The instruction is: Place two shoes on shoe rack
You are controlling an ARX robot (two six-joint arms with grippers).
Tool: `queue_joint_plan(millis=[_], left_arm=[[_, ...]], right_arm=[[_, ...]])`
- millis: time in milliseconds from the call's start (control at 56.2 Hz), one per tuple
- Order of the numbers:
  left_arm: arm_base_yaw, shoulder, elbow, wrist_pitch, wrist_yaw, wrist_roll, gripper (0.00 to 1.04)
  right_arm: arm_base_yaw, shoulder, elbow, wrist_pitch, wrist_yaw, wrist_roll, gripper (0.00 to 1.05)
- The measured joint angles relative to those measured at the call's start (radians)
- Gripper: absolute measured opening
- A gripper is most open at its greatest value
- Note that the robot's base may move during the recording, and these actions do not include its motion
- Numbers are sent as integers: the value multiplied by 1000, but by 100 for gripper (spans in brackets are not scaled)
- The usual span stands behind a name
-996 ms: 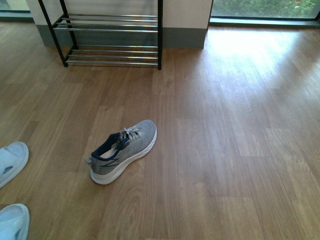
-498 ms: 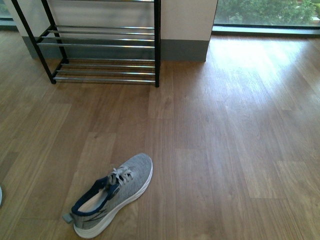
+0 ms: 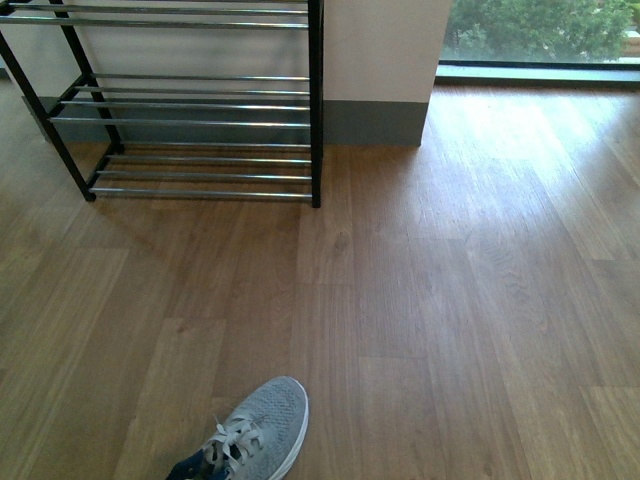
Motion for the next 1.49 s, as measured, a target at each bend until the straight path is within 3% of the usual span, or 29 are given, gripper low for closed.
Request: queue_joint_plan(millis=[943,1032,1085,1139,1210,1299,1388,1495], left_arm=[[1,-3,-1,0,-18,0,2],[1,-3,-1,0,-15,0,2],[1,-3,-1,0,-8,0,2],[1,-2,-1,0,-3,0,2],[1,-3,-1,0,-4,0,2],[1,-2,-1,0,-5,0,2],[1,-2,-1,0,-6,0,2],[1,-2,-1,0,-5,0,2]], right_arm=[[0,0,0,0,-10,0,95],[-69,20,0,1,-268,68,95],[-61,31,0,-19,-352,96,95],[-19,67,2,-13,-344,100,95],[66,198,2,58,-264,95,95],[166,608,33,352,-162,63,95],[157,1032,131,586,-129,35,95],[119,1408,218,699,-122,13,95]])
